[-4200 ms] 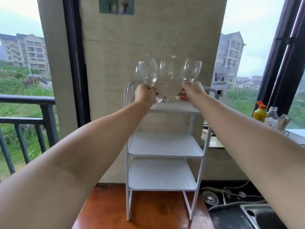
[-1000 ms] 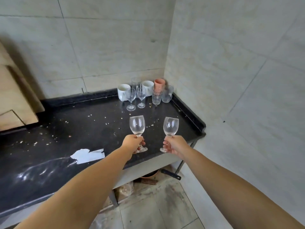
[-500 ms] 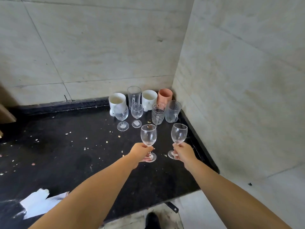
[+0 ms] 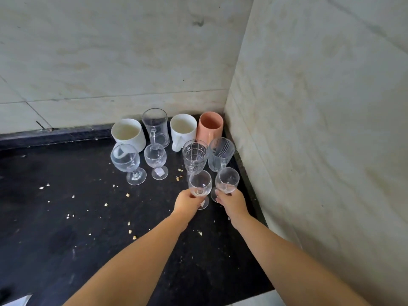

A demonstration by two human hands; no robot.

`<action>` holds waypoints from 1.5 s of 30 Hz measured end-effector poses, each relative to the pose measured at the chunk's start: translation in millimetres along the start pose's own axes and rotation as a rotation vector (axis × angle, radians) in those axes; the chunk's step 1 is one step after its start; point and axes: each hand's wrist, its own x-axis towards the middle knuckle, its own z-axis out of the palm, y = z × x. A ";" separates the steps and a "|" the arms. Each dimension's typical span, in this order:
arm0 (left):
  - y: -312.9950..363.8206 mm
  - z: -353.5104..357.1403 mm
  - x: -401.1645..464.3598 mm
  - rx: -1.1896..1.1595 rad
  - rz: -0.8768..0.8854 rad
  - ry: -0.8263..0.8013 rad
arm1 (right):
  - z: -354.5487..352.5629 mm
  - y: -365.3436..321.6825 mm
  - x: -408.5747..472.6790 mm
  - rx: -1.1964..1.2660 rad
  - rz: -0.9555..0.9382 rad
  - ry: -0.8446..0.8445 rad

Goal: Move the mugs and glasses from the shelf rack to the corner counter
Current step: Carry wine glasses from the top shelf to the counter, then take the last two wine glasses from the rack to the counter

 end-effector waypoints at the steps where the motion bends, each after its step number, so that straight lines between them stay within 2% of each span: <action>1: 0.0 1.1 2.3 0.001 0.007 0.006 | 1.0 1.0 3.2 -0.009 -0.008 -0.001; 17: -10.0 9.1 10.7 0.068 0.051 0.074 | -3.7 16.8 13.3 -0.015 0.070 0.008; 22: -18.1 -2.8 4.2 0.110 -0.008 0.114 | -7.9 15.4 1.1 0.036 0.113 0.058; 25: -23.7 -19.5 -5.6 0.198 -0.025 0.148 | -2.3 10.5 -11.9 0.017 0.210 0.088; 27: -26.8 -31.7 -13.6 0.253 -0.020 0.149 | 9.1 3.0 -22.2 0.029 0.355 0.028; 29: -30.6 -48.9 -28.3 0.315 -0.007 0.162 | 27.1 -4.7 -40.6 -0.092 0.421 -0.081; 31: -35.1 -66.4 -46.5 0.422 0.011 0.186 | 44.0 -0.8 -54.1 -0.421 0.256 -0.221; 35: -56.9 -108.5 -93.2 0.783 0.039 0.283 | 75.3 7.0 -92.0 -1.104 -0.291 -0.398; 38: -80.1 -142.0 -138.4 0.952 0.026 0.358 | 97.7 9.7 -130.7 -1.460 -0.593 -0.480; 41: -109.2 -177.4 -192.1 0.984 -0.015 0.456 | 125.1 18.1 -179.4 -1.585 -0.740 -0.541; 45: -166.4 -225.1 -286.3 0.925 -0.107 0.595 | 176.6 41.3 -270.6 -1.568 -0.877 -0.657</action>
